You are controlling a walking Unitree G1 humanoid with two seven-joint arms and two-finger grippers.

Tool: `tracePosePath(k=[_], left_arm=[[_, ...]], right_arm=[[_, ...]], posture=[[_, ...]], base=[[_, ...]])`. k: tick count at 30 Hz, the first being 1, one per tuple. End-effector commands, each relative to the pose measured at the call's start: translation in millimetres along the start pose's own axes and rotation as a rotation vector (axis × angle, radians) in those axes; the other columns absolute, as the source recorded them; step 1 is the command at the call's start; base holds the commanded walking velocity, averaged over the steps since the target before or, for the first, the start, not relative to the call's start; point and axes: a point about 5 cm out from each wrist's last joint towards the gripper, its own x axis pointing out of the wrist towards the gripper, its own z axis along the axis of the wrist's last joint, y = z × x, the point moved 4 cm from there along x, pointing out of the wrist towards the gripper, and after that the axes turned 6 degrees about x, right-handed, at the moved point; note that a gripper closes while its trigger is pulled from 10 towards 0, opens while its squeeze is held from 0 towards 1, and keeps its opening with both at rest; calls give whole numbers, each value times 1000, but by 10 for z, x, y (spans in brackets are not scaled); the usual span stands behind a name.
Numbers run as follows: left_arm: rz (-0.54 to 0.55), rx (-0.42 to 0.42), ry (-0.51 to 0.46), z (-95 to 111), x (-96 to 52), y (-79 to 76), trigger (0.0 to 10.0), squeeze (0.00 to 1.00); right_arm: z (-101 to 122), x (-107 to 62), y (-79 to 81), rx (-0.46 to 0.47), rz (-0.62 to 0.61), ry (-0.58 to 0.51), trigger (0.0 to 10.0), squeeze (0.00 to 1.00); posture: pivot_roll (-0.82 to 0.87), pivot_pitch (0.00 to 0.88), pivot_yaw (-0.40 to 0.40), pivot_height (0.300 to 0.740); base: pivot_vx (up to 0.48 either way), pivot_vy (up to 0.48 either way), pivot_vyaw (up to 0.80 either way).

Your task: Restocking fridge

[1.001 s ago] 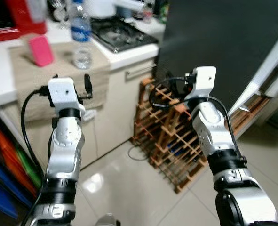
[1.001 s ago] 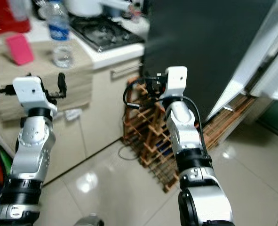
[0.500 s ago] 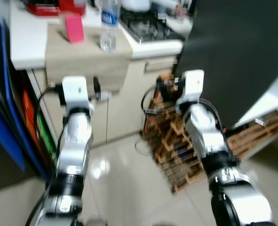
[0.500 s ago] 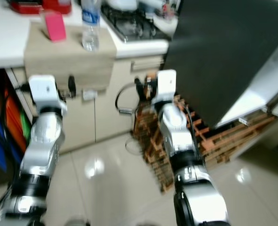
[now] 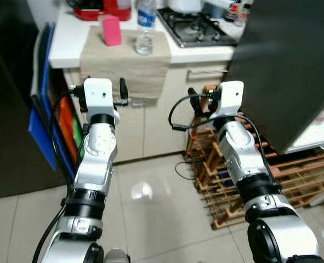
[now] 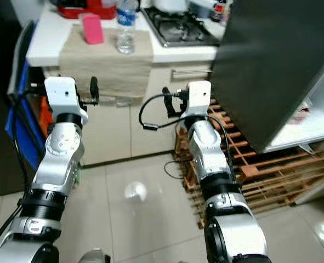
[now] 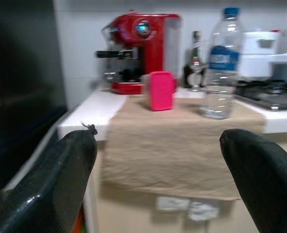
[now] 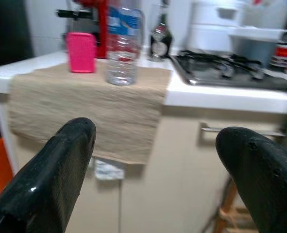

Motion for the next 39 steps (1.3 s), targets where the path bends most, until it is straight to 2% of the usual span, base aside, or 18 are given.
tracePosePath(k=[1, 4, 6, 7, 8, 9, 10, 13, 15, 26, 35, 39], left_arm=[[-15, 6, -11, 13, 14, -44, 10000, 0], [-53, -20, -21, 27, 11, -81, 10000, 0], [-59, -30, -17, 20, 5, -81, 10000, 0], [-61, -36, -16, 18, 4, -82, 10000, 0], [-62, -42, -19, 23, 4, -80, 10000, 0], [-64, -45, -23, 29, 4, -79, 10000, 0], [-61, -39, -33, 48, 7, -68, 10000, 0], [-55, -43, -65, 102, 14, -47, 10000, 0], [-58, -45, -73, 122, 18, -55, 10000, 0], [-50, -51, -82, 133, 21, -46, 10000, 0], [-33, -54, -108, 184, 28, -8, 10000, 0], [-18, -56, -134, 228, 23, 13, 10000, 0]], right_arm=[[48, 0, -29, -9, -6, -18, 10000, 678], [83, 3, -67, -8, -26, -35, 10000, 675], [119, 5, -115, -25, -58, -49, 10000, 596], [125, 6, -129, -39, -68, -48, 10000, 596], [147, 4, -141, -51, -77, -59, 10000, 533], [162, 2, -146, -58, -81, -67, 10000, 533], [243, -4, -129, -69, -76, -111, 10000, 463], [437, -5, -92, -89, -70, -202, 10000, 463], [493, 3, -79, -94, -65, -223, 10000, 463], [510, 15, -115, -86, -80, -223, 10000, 467], [707, 79, -50, -96, -49, -270, 10000, 463], [792, 100, -28, -92, -35, -289, 10000, 514]], posture=[[-37, 0, -43, 740], [-40, 0, -41, 740], [-40, 0, -41, 740], [-40, 0, -41, 740], [-40, 0, -41, 740], [-40, 0, -41, 740], [-40, 0, -41, 740], [-40, 0, -41, 740], [-41, 0, -38, 740], [-38, 0, -41, 740], [-30, 0, -43, 740], [-30, 0, -43, 740]], base=[[0, 0, 556], [0, 0, 554], [476, 0, 494], [480, 0, 444], [480, 0, 0], [480, 0, 0], [480, 0, 0], [480, 0, 0], [480, 0, 0], [480, 0, 0], [480, 0, 0], [480, 0, 636]])
